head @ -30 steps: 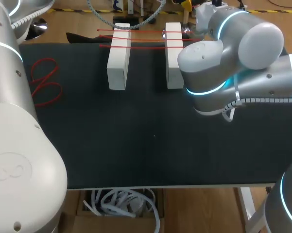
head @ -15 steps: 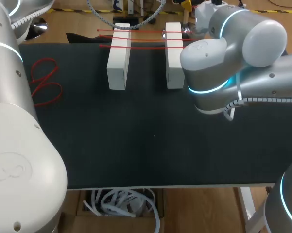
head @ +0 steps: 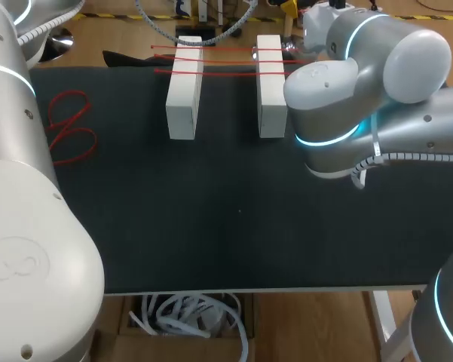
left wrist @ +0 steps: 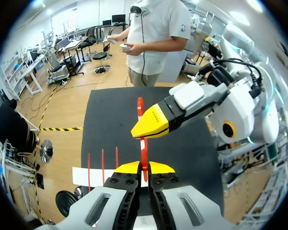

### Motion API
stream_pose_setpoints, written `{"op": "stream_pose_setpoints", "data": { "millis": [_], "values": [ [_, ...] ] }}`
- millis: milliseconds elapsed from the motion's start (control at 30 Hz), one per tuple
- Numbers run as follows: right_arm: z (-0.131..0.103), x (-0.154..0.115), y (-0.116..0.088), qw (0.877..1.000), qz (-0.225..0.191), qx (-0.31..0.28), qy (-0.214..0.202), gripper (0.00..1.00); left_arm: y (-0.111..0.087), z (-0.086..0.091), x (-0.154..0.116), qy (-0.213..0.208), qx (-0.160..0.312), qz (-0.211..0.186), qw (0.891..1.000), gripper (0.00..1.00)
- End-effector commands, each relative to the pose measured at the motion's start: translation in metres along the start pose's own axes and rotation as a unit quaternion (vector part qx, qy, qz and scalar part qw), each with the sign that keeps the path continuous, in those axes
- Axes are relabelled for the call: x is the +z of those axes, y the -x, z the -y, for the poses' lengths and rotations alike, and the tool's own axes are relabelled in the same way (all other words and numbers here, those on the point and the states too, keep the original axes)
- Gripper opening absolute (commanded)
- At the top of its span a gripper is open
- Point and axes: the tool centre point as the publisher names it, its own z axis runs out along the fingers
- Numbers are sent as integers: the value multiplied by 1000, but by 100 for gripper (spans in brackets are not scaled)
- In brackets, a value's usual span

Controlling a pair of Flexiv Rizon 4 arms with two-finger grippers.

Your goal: Grab the tape and strap the tape.

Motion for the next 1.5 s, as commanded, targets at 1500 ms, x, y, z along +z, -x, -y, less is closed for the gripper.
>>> {"op": "stream_pose_setpoints", "data": {
  "millis": [1500],
  "values": [
    [-16,5,8,997,-9,21,69,0,0,1,-1,2,0,-1,1000,0]
  ]
}}
